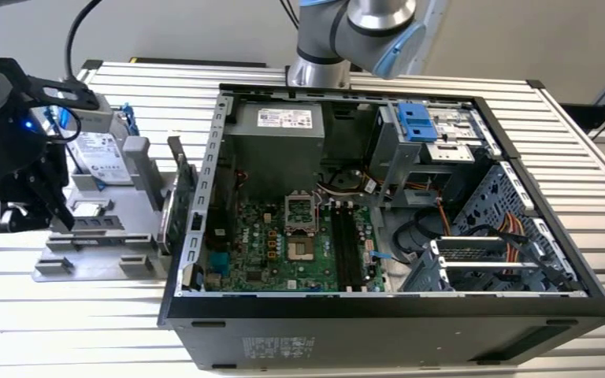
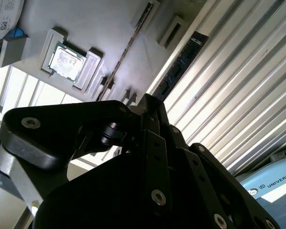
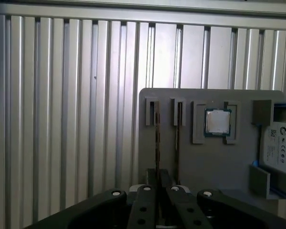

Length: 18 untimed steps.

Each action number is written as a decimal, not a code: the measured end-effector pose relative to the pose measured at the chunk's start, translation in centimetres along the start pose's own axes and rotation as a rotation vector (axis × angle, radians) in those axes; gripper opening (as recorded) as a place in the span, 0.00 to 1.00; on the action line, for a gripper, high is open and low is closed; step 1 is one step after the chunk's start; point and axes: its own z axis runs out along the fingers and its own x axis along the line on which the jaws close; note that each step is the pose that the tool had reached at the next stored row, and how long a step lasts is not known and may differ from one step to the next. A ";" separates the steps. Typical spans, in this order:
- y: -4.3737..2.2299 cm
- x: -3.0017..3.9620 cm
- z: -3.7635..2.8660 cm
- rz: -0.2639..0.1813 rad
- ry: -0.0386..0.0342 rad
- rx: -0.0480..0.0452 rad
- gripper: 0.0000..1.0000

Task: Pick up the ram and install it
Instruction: 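Pick up the ram and move it above insertion slot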

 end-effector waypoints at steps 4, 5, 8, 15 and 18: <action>0.00 -0.01 -0.40 0.000 -0.0001 0.0001 0.00; 0.00 0.00 -0.50 0.000 0.0001 -0.0001 0.00; 0.00 -0.01 -0.77 0.000 0.0000 0.0000 0.00; 0.02 -0.04 -1.42 0.001 0.0000 0.0000 0.00; 0.02 -0.03 -1.66 0.001 0.0000 0.0001 0.00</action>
